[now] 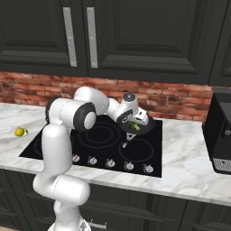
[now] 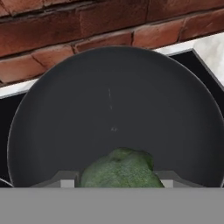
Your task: Put the lemon and broccoli in the pan. Then turn on the rear right burner and set the heat to medium.
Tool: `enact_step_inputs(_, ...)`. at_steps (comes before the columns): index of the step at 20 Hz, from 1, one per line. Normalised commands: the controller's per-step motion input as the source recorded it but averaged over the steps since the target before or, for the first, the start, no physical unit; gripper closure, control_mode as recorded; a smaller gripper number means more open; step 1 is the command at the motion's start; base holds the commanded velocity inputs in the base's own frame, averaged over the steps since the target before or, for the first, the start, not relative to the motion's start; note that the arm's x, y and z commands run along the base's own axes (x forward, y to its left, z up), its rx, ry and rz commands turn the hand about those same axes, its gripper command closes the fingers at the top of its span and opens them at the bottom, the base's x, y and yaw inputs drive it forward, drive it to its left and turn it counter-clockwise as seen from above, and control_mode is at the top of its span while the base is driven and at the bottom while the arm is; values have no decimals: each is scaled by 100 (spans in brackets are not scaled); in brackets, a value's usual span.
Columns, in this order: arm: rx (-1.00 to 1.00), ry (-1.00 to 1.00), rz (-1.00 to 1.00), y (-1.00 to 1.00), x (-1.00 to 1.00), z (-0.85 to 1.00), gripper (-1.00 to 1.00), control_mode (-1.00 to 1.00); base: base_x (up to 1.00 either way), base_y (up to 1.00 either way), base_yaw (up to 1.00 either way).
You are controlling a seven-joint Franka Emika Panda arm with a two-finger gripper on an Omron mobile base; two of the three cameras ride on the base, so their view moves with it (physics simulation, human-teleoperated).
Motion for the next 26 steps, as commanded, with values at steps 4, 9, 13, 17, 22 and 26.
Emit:
enact_step_inputs(4,0,-1,1,0,6,-10,100,-100,0,0,0)
enact_step_inputs(9,0,0,1,0,0,0,100,-100,0,0,0)
enact_step_inputs(13,0,0,0,0,0,0,-100,-100,0,0,0)
enact_step_inputs(17,0,0,0,0,0,0,-100,-100,0,0,0)
enact_step_inputs(22,0,0,0,0,-3,2,-100,-100,0,0,0)
enact_step_inputs(26,0,-2,0,0,-20,27,-100,-100,0,0,0)
